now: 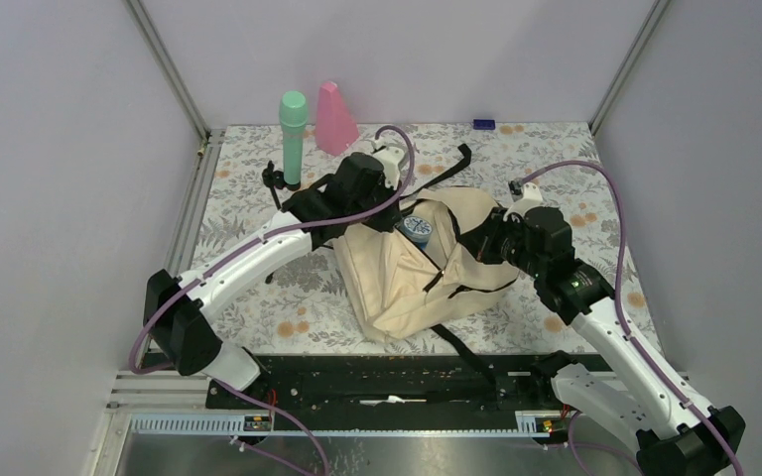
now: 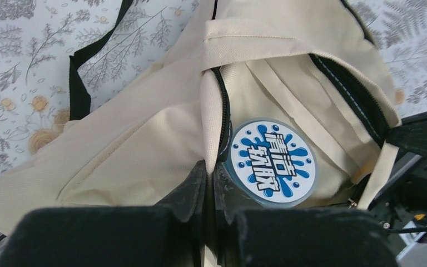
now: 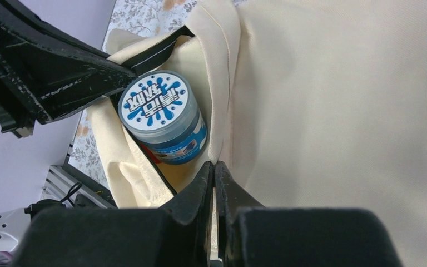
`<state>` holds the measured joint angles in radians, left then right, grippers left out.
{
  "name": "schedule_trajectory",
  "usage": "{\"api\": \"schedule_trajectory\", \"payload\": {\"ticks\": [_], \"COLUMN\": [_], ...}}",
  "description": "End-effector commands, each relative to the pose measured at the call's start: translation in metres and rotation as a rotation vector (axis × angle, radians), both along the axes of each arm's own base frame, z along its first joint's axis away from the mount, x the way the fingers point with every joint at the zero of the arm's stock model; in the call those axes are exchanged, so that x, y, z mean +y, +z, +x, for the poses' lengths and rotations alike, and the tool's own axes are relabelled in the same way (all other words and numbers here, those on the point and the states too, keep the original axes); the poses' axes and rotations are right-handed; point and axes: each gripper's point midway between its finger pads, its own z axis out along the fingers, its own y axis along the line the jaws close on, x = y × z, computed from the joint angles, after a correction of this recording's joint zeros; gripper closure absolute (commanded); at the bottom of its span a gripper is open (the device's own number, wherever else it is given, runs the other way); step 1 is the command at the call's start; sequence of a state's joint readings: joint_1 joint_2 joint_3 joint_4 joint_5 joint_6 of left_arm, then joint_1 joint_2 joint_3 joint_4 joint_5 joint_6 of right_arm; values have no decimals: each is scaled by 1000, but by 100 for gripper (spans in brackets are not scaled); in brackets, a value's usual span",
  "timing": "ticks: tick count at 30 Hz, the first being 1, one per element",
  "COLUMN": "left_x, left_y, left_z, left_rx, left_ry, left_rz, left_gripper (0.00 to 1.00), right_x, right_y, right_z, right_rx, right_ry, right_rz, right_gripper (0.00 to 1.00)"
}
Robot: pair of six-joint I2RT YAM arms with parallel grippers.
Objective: Pack the student bag
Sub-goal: Place the stationery in the student bag.
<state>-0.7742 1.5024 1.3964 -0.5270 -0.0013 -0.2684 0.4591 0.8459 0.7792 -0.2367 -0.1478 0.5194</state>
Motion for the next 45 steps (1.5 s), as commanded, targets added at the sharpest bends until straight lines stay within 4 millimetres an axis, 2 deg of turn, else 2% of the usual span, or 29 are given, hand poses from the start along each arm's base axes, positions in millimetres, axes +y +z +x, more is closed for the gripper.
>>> {"api": "schedule_trajectory", "payload": {"ticks": [1, 4, 5, 10, 12, 14, 16, 18, 20, 21, 23, 28, 40, 45], "left_x": [-29, -31, -29, -19, -15, -12, -8, -13, -24, -30, -36, -45, -69, -73], "left_y": [111, 100, 99, 99, 99, 96, 85, 72, 65, 53, 43, 31, 18, 9], "left_z": [19, 32, 38, 42, 38, 33, 25, 10, -15, -29, -47, -73, -96, -101], "left_rx": [-224, -235, -249, -283, -291, -279, -233, -199, -218, -231, -302, -350, -458, -446], "left_ry": [-62, -51, -32, 4, 4, 6, 22, -3, -82, -137, -214, -404, -748, -820], "left_rz": [-346, -291, -267, -238, -240, -237, -223, -210, -194, -164, -116, -144, -96, -65], "left_gripper": [96, 92, 87, 46, 36, 34, 34, 33, 30, 28, 24, 20, 20, 22], "right_x": [0, 1, 1, 5, 7, 9, 10, 9, 9, 10, 11, 13, 8, 6], "right_y": [85, 98, 100, 92, 82, 76, 73, 70, 69, 68, 68, 69, 65, 65], "right_z": [13, 14, 14, 17, 19, 19, 19, 20, 21, 22, 22, 21, 16, 15], "right_rx": [-238, -266, -272, -260, -235, -218, -209, -206, -205, -202, -200, -196, -194, -199], "right_ry": [-21, -17, -15, -6, -3, 2, 3, 0, -3, -2, 4, 15, 5, -1], "right_rz": [82, 89, 93, 95, 89, 93, 92, 89, 85, 83, 83, 95, 83, 80], "right_gripper": [100, 100, 100, 100, 100, 100, 100, 100, 100, 100, 100, 100, 100, 100]}}
